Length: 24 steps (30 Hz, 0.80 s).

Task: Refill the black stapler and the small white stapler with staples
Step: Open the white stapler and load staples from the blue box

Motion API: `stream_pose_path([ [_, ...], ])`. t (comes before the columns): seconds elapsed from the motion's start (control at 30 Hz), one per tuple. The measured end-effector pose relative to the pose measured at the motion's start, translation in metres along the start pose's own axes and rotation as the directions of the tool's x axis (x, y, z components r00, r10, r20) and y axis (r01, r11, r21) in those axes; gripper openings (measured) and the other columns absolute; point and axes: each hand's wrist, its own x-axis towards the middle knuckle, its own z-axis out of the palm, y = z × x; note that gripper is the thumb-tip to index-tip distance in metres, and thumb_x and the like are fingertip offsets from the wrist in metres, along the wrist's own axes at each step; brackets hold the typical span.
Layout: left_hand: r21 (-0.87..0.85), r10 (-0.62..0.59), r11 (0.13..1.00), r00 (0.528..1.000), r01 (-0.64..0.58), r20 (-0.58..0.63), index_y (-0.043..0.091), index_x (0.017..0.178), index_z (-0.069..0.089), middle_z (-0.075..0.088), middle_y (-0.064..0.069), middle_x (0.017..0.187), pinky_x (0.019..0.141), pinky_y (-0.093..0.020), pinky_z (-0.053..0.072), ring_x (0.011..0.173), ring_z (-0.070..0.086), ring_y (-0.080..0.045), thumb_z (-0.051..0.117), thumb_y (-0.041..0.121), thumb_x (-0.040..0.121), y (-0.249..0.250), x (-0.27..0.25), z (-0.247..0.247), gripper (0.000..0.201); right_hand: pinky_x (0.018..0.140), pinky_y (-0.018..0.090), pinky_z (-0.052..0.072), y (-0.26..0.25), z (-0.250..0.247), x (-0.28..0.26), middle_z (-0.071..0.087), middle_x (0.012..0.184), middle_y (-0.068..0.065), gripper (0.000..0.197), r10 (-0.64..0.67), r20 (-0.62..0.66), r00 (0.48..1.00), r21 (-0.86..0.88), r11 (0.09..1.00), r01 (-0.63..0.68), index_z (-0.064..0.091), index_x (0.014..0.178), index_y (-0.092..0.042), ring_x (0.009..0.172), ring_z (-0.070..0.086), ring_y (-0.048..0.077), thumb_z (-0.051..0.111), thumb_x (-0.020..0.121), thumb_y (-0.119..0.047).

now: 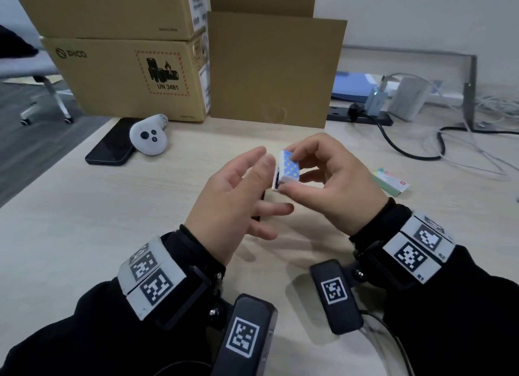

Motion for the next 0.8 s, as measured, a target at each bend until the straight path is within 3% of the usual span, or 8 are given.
stream_pose_path([
  [0.07, 0.056, 0.065, 0.997, 0.994, -0.06, -0.086, 0.019, 0.107, 0.069, 0.078, 0.0, 0.089, 0.035, -0.02, 0.038, 0.046, 0.063, -0.016, 0.061, 0.039, 0.094, 0.001, 0.004, -0.004, 0.025, 0.082, 0.045, 0.058, 0.012, -0.005, 0.003, 0.071, 0.106, 0.006, 0.03, 0.103, -0.072, 0.992, 0.062, 0.993, -0.098, 0.06, 0.09, -0.026, 0.087, 0.068, 0.014, 0.082, 0.07, -0.02],
  [0.17, 0.107, 0.157, 0.984, 0.972, -0.139, -0.176, 0.007, 0.083, 0.07, 0.055, 0.004, 0.054, 0.034, -0.015, 0.027, 0.035, 0.035, -0.007, 0.06, 0.014, 0.093, -0.004, 0.009, -0.011, 0.016, 0.075, 0.039, 0.054, 0.028, -0.015, 0.005, 0.073, 0.097, 0.015, 0.033, 0.249, -0.048, 0.967, 0.062, 0.967, -0.246, 0.064, 0.089, -0.02, 0.076, 0.064, 0.018, 0.084, 0.063, -0.026],
  [0.27, 0.165, 0.184, 0.975, 0.959, -0.15, -0.217, 0.01, 0.076, 0.068, 0.048, 0.015, 0.043, 0.035, -0.013, 0.03, 0.034, 0.039, -0.002, 0.061, 0.008, 0.091, -0.004, 0.013, -0.015, 0.017, 0.074, 0.036, 0.051, 0.038, -0.016, 0.006, 0.072, 0.096, 0.019, 0.031, 0.337, 0.033, 0.941, -0.027, 0.941, -0.336, 0.065, 0.086, -0.022, 0.073, 0.061, 0.015, 0.085, 0.062, -0.028],
  [0.33, 0.221, 0.223, 0.961, 0.936, -0.164, -0.274, 0.02, 0.07, 0.069, 0.054, 0.018, 0.048, 0.043, -0.014, 0.036, 0.043, 0.046, 0.0, 0.066, 0.014, 0.087, -0.005, 0.019, -0.022, 0.018, 0.073, 0.039, 0.055, 0.04, -0.015, 0.007, 0.072, 0.092, 0.013, 0.029, 0.36, 0.066, 0.93, -0.101, 0.93, -0.353, 0.065, 0.088, -0.019, 0.071, 0.062, 0.013, 0.086, 0.067, -0.021],
  [0.43, 0.26, 0.202, 0.958, 0.925, -0.119, -0.323, 0.028, 0.07, 0.071, 0.063, 0.014, 0.069, 0.057, -0.023, 0.046, 0.06, 0.055, -0.004, 0.07, 0.021, 0.08, -0.011, 0.029, -0.033, 0.012, 0.083, 0.047, 0.058, 0.041, -0.015, 0.007, 0.073, 0.089, 0.01, 0.032, 0.386, 0.092, 0.918, -0.133, 0.918, -0.373, 0.066, 0.089, -0.02, 0.072, 0.066, 0.014, 0.085, 0.064, -0.02],
  [0.57, 0.259, 0.09, 0.966, 0.96, -0.02, -0.264, 0.023, 0.088, 0.071, 0.067, 0.004, 0.086, 0.046, -0.022, 0.047, 0.058, 0.061, -0.01, 0.069, 0.013, 0.083, -0.021, 0.034, -0.032, 0.011, 0.086, 0.043, 0.054, 0.043, -0.015, 0.006, 0.073, 0.097, 0.005, 0.033, 0.371, 0.124, 0.92, -0.222, 0.914, -0.339, 0.065, 0.092, -0.026, 0.071, 0.064, 0.012, 0.087, 0.067, -0.024],
  [0.73, 0.243, 0.048, 0.97, 0.974, 0.008, -0.221, 0.029, 0.089, 0.075, 0.077, 0.001, 0.097, 0.071, -0.039, 0.055, 0.076, 0.068, -0.019, 0.076, 0.035, 0.064, -0.028, 0.037, -0.027, 0.026, 0.084, 0.034, 0.054, 0.04, -0.012, 0.005, 0.075, 0.098, 0.005, 0.025, 0.368, 0.125, 0.921, -0.179, 0.922, -0.344, 0.067, 0.095, -0.027, 0.074, 0.064, 0.01, 0.08, 0.074, -0.03],
  [0.8, 0.204, 0.022, 0.979, 0.983, 0.017, -0.184, 0.023, 0.094, 0.074, 0.079, -0.002, 0.093, 0.069, -0.041, 0.054, 0.073, 0.068, -0.022, 0.079, 0.027, 0.07, -0.029, 0.036, -0.022, 0.025, 0.083, 0.031, 0.054, 0.041, -0.011, 0.005, 0.075, 0.094, 0.003, 0.019, 0.364, 0.112, 0.925, -0.14, 0.927, -0.348, 0.069, 0.096, -0.024, 0.073, 0.064, 0.008, 0.079, 0.08, -0.021],
])
